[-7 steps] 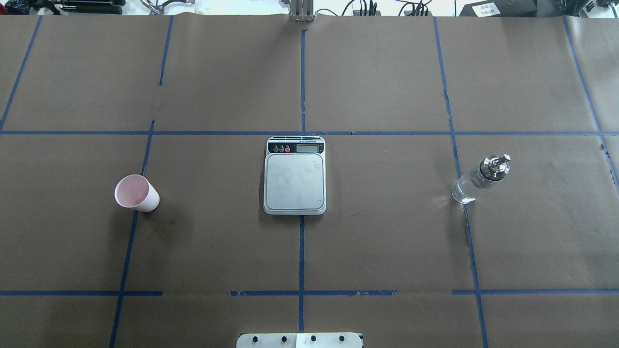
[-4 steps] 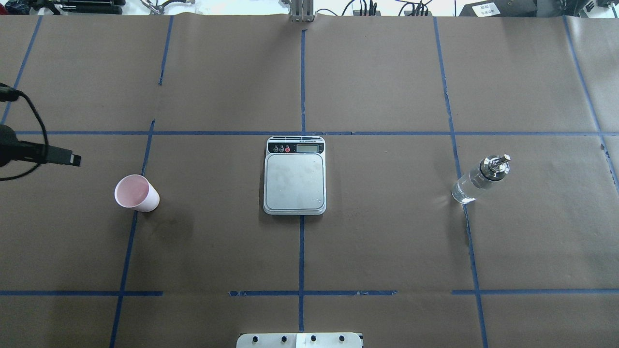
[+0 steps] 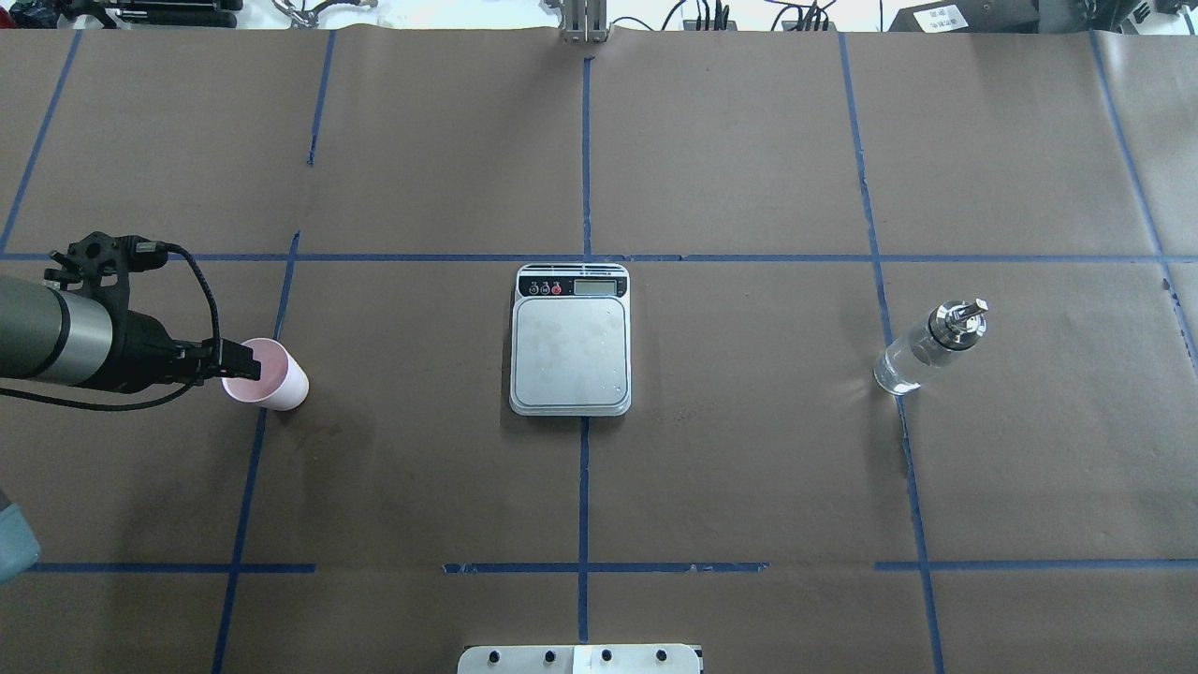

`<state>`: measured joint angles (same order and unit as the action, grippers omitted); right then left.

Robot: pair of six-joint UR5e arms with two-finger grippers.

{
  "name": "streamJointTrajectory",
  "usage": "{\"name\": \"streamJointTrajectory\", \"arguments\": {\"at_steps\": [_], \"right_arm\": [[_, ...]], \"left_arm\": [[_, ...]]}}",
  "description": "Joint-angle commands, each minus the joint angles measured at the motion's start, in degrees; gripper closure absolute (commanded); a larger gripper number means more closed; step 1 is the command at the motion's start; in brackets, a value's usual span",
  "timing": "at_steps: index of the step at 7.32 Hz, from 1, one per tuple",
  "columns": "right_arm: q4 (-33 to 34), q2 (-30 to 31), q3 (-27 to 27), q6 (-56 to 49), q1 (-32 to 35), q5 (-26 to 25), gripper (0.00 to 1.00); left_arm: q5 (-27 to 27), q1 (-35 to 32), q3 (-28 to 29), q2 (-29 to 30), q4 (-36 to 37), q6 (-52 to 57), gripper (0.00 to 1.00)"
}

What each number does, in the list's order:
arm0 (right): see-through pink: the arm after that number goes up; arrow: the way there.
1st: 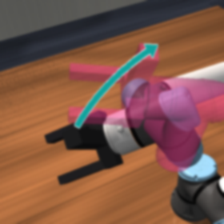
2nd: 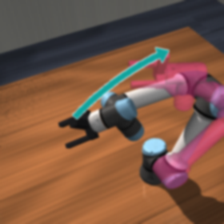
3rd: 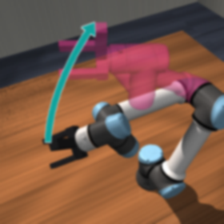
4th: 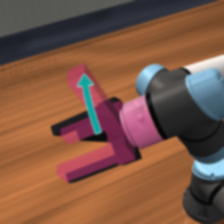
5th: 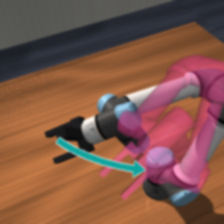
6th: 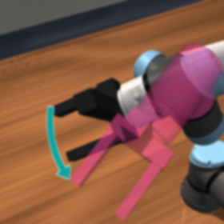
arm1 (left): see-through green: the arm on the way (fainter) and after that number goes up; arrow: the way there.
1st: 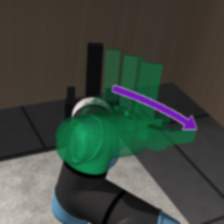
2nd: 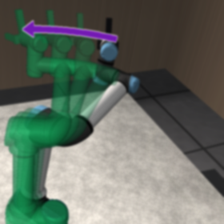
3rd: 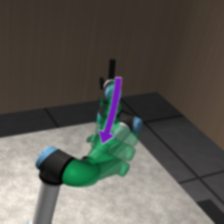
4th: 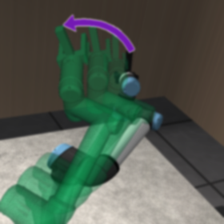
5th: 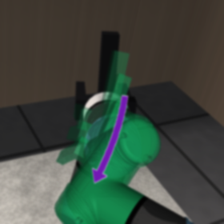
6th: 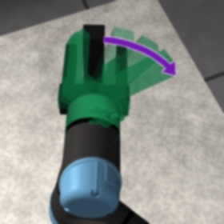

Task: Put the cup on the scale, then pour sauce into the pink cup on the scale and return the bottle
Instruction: 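Reach the left gripper to the pink cup and grasp it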

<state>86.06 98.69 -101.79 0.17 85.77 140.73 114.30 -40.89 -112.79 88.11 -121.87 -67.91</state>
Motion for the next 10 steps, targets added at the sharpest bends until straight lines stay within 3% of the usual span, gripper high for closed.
{"name": "streamJointTrajectory", "arguments": {"at_steps": [1, 2, 3, 5, 7, 10], "right_arm": [[0.0, 0.0, -0.1, 0.0, 0.0, 0.1, 0.00], [0.0, 0.0, -0.1, 0.1, 0.0, 0.1, 0.00], [0.0, 0.0, 0.0, 0.1, -0.1, 0.0, 0.00], [0.0, 0.0, 0.0, 0.1, 0.0, 0.0, 0.00], [0.0, 0.0, -0.1, 0.1, 0.0, 0.0, 0.00], [0.0, 0.7, -0.4, 0.0, 0.0, 0.1, 0.00]], "left_arm": [[-0.4, 0.3, 0.4, -0.4, 0.8, -0.2, 0.29], [-1.1, 0.4, 1.1, -0.2, 0.9, -0.2, 0.32], [-1.6, 0.5, 2.6, 0.5, 0.9, -0.2, 0.50], [-1.6, 0.7, 3.5, 0.7, 0.9, -0.1, 0.58], [-1.6, 0.6, 2.4, 0.8, 0.9, -0.1, 1.00], [-1.4, 0.6, 0.6, 2.8, 1.1, 0.1, 1.00]]}}
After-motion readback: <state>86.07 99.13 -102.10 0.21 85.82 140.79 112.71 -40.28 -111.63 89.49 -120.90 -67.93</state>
